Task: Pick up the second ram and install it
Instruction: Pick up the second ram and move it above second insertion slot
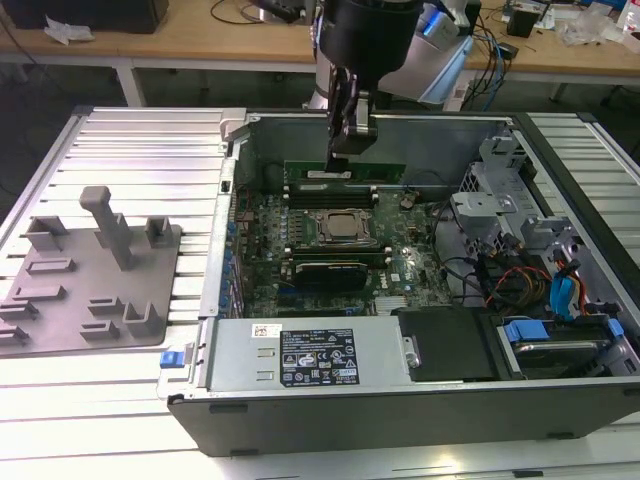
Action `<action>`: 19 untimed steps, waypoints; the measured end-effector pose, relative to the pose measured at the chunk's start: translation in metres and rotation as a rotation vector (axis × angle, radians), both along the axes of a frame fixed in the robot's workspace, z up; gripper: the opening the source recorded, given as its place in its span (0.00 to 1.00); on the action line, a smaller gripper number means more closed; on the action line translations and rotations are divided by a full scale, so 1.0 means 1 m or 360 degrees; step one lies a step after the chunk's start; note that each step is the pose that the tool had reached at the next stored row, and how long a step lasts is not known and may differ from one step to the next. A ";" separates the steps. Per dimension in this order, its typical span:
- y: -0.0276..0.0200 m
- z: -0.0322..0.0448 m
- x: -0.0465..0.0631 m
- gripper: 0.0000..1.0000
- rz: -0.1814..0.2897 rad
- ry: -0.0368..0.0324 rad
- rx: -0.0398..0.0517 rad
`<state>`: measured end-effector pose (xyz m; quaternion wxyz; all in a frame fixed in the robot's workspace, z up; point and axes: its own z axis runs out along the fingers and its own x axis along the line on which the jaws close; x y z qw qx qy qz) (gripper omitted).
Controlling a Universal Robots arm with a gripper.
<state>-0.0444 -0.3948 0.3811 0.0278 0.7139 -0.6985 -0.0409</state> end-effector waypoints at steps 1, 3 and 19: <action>0.0016 -0.0032 0.000 0.10 0.0000 0.0000 0.0000; 0.0043 -0.0125 0.001 0.10 0.0000 0.0000 0.0000; 0.0172 -0.0525 0.002 0.10 0.0000 -0.0004 0.0000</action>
